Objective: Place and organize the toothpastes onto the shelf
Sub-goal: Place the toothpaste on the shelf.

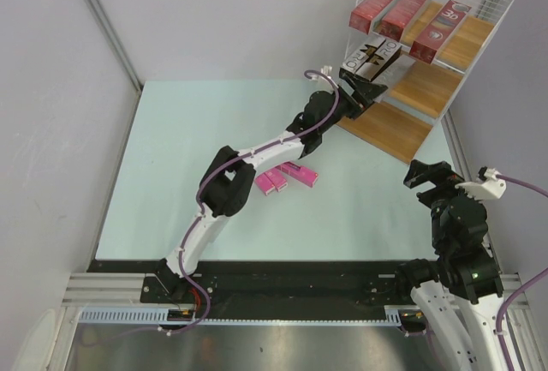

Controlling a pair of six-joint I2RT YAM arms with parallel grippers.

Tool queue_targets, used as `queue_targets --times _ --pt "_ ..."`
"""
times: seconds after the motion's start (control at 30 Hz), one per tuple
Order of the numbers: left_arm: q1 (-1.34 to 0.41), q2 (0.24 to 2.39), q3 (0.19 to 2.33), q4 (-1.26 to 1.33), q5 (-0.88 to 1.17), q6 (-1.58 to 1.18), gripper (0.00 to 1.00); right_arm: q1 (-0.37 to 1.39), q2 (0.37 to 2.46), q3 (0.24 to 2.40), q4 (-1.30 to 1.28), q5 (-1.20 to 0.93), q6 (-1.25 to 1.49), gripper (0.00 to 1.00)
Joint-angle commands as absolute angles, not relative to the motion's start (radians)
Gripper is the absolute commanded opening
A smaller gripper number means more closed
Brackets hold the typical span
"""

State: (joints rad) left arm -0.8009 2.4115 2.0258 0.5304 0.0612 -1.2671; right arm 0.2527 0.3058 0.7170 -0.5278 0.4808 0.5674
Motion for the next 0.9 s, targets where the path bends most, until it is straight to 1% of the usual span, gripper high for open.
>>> queue_targets --times 0.0,0.13,0.43,0.67,0.8,0.87 --pt "-0.804 2.303 1.97 0.667 0.112 -1.218 1.0 0.25 0.319 0.758 -0.531 0.471 0.561 1.0" --pt "-0.804 2.257 1.852 0.811 0.12 -1.186 1.0 0.249 0.324 0.758 -0.534 0.462 0.564 1.0" --pt "-0.802 2.148 1.692 0.897 0.135 -1.12 1.0 0.249 0.347 0.758 -0.535 0.44 0.574 1.0" --pt "-0.788 2.077 1.576 0.904 0.153 -1.06 1.0 0.25 0.37 0.758 -0.535 0.416 0.581 1.0" --pt "-0.769 2.007 1.461 0.852 0.164 -0.955 1.0 0.247 0.383 0.758 -0.535 0.397 0.589 1.0" --pt "-0.762 1.959 1.427 0.78 0.166 -0.898 1.0 0.247 0.396 0.758 -0.534 0.387 0.592 1.0"
